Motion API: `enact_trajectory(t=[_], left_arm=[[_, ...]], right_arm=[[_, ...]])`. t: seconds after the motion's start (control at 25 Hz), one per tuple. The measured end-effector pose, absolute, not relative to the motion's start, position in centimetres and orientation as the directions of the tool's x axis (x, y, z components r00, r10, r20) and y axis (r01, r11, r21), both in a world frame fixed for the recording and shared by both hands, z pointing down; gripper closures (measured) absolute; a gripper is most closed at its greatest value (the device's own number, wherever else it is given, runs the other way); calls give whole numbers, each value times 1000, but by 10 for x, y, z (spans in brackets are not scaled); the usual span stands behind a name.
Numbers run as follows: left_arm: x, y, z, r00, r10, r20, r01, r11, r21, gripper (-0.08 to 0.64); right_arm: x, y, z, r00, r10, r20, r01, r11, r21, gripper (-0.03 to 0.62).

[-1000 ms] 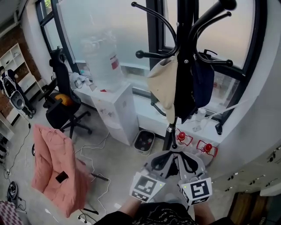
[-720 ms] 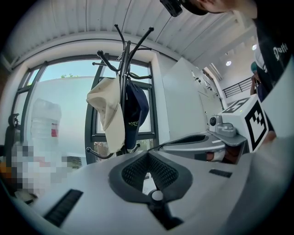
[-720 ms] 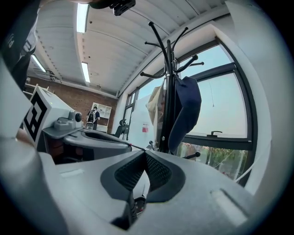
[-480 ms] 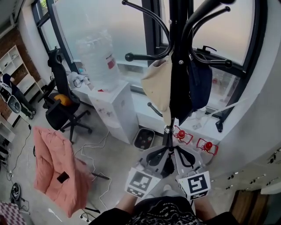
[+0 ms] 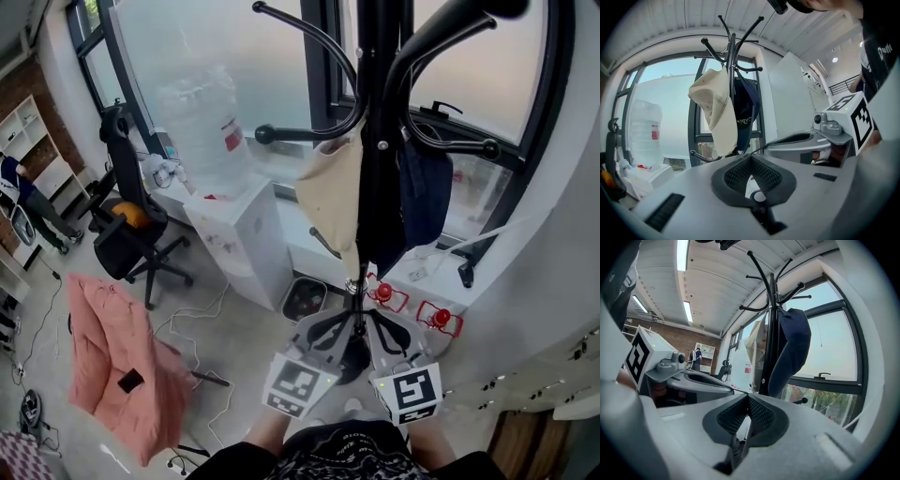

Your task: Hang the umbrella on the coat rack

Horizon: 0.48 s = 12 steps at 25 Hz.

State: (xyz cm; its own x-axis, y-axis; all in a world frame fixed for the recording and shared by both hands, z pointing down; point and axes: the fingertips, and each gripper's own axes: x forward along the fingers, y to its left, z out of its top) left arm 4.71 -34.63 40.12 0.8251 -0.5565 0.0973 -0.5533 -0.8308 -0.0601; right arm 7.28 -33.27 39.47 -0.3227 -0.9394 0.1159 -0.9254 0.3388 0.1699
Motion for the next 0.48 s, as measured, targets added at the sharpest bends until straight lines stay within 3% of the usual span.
enact_trajectory(t=[0.48], left_arm=[[57, -369, 414, 806, -580, 116, -578, -814, -56, 551]], right_arm=[[85, -355, 408, -333, -931, 148, -920, 355, 165, 588]])
